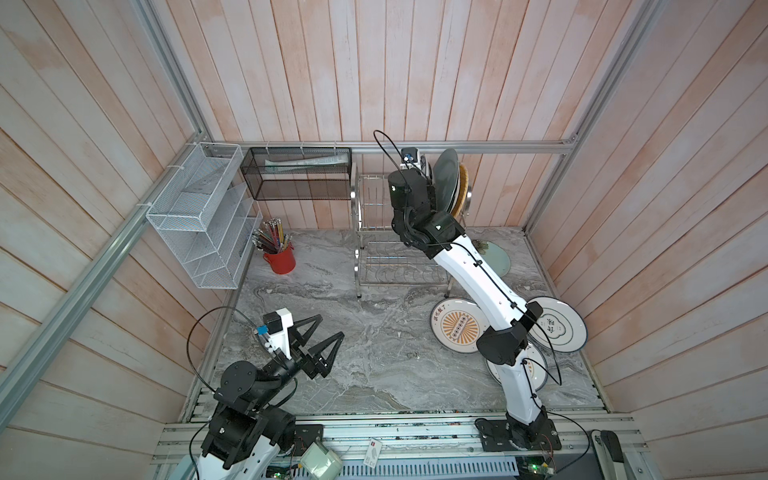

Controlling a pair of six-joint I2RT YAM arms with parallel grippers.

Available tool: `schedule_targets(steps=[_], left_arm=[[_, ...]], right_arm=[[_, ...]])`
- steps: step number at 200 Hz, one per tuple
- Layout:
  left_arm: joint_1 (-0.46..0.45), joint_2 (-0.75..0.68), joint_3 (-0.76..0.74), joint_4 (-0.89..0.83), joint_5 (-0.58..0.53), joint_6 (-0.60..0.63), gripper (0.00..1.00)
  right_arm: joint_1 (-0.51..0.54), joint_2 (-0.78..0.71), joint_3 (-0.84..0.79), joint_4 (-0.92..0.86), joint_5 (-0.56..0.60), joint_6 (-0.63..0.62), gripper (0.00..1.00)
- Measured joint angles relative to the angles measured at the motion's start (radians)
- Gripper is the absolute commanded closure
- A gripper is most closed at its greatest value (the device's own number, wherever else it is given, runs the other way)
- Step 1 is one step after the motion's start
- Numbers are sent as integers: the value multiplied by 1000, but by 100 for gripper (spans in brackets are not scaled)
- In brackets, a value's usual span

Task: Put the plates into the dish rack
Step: 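Open the right gripper and withdraw it from the rack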

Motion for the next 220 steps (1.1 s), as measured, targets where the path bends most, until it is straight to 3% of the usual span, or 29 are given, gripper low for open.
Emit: schedule_targets(steps=[48, 82, 143, 197, 220], left_arm=[[0, 0, 0, 0, 0, -6, 0], [0, 0, 0, 0, 0, -7, 0], [0, 0, 0, 0, 0, -7, 0], [0, 0, 0, 0, 0, -8, 0], [0, 0, 0, 0, 4, -9, 0]], right_arm=[[0, -72, 0, -55, -87, 37, 50], [0, -167, -39, -90, -180, 76, 36], [-21, -575, -481, -31, -330, 134, 17], [-313, -1006, -1005, 77, -518, 314, 11], [-502, -1131, -1224, 137, -653, 413, 11]])
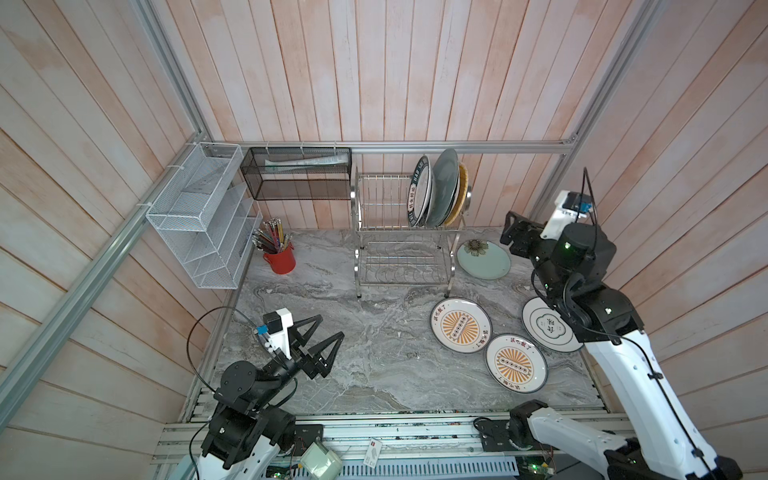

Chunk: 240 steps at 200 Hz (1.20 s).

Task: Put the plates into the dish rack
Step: 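Open the right gripper and withdraw it from the rack, then move the right gripper to the pale green flower plate and grip its edge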

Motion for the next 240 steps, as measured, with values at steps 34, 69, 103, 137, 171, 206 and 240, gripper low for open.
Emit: schedule_targets(steps=[34, 69, 103, 137, 171, 206, 240], left_arm=[[0, 0, 0, 0, 12, -5, 0], [0, 22, 0, 0, 30, -5, 0], [0, 57, 0, -15, 41, -5, 0], [0, 46, 0, -19, 42, -5, 0], [0, 32, 0, -20, 42, -5, 0], [0, 17, 0, -23, 41, -5, 0], [0, 3, 0, -24, 41, -5, 0]], right_arm=[[-324, -49, -330, 117, -286, 153, 11], [-464, 97, -554, 267, -500, 289, 14], [-495, 276, -614, 417, -589, 383, 15], [-531, 475, -572, 554, -678, 439, 19], [-567, 647, -520, 652, -762, 490, 21], [-581, 782, -431, 704, -821, 529, 26], [-594, 905, -351, 730, -856, 559, 34]])
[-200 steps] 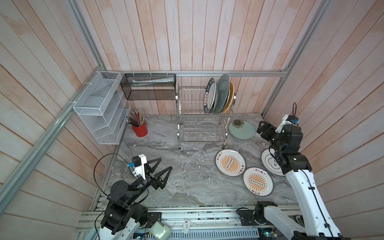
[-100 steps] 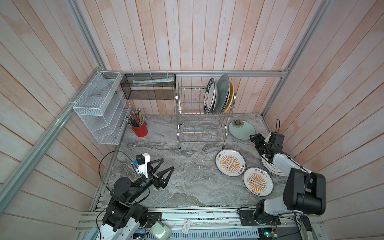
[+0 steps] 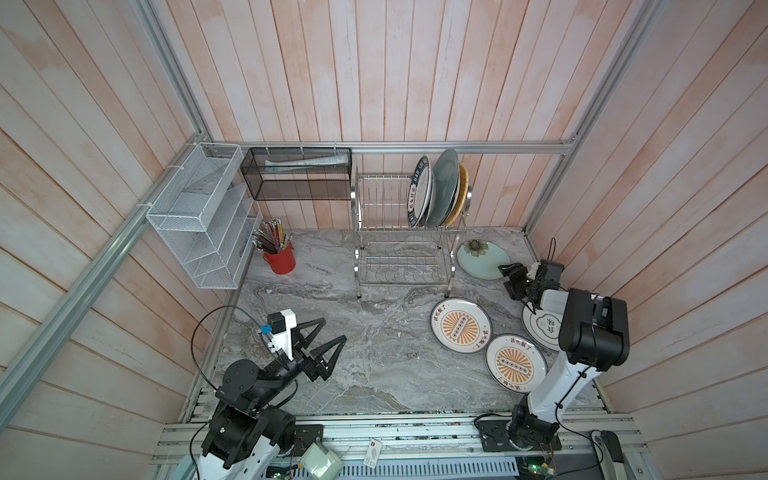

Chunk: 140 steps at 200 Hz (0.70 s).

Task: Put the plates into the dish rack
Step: 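Move the right gripper to the pale green flower plate and grip its edge, then tilt the pale green flower plate up on its edge with the right gripper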

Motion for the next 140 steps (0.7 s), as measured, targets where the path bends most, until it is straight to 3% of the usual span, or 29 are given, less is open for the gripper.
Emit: schedule_targets(steps=[140], left_arm=[[1, -5, 0, -1, 0, 0, 0]], right_arm=[[-8, 224, 173, 84, -96, 102, 54]])
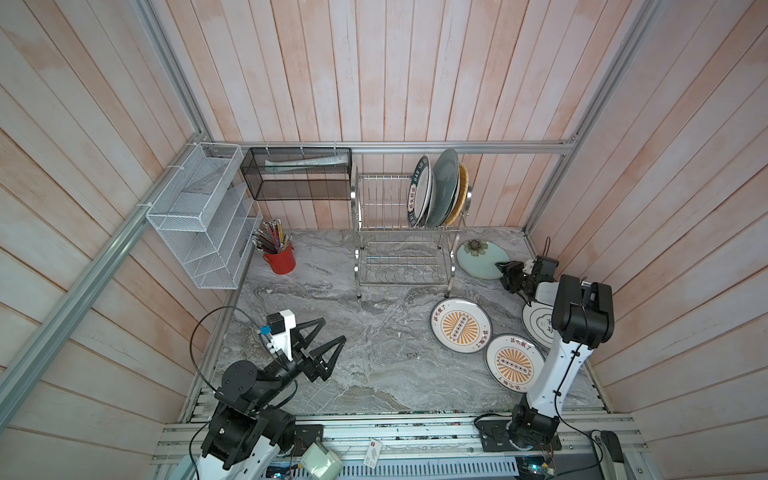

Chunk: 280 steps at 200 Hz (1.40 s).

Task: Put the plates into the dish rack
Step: 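Tilt the pale green flower plate up on its edge with the right gripper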

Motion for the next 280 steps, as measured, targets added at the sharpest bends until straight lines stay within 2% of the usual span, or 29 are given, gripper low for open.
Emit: schedule_targets(steps=[61, 116, 163, 211, 280], left_arm=[[0, 0, 0, 0, 0, 0, 0], [0, -11, 0, -2, -4, 0, 0], [0, -23, 0, -2, -5, 0, 0], [0, -23, 0, -2, -11, 0, 0], [0, -23, 0, -2, -34, -1, 0]], right_arm=[[-5, 49, 12, 66, -38, 56, 69], [-5, 76, 25, 72, -59, 75, 100], [-3, 58, -1, 87, -47, 71, 100], [-6, -177, -163, -74, 45, 76, 100], [-38, -653, -399, -260, 159, 50, 100]])
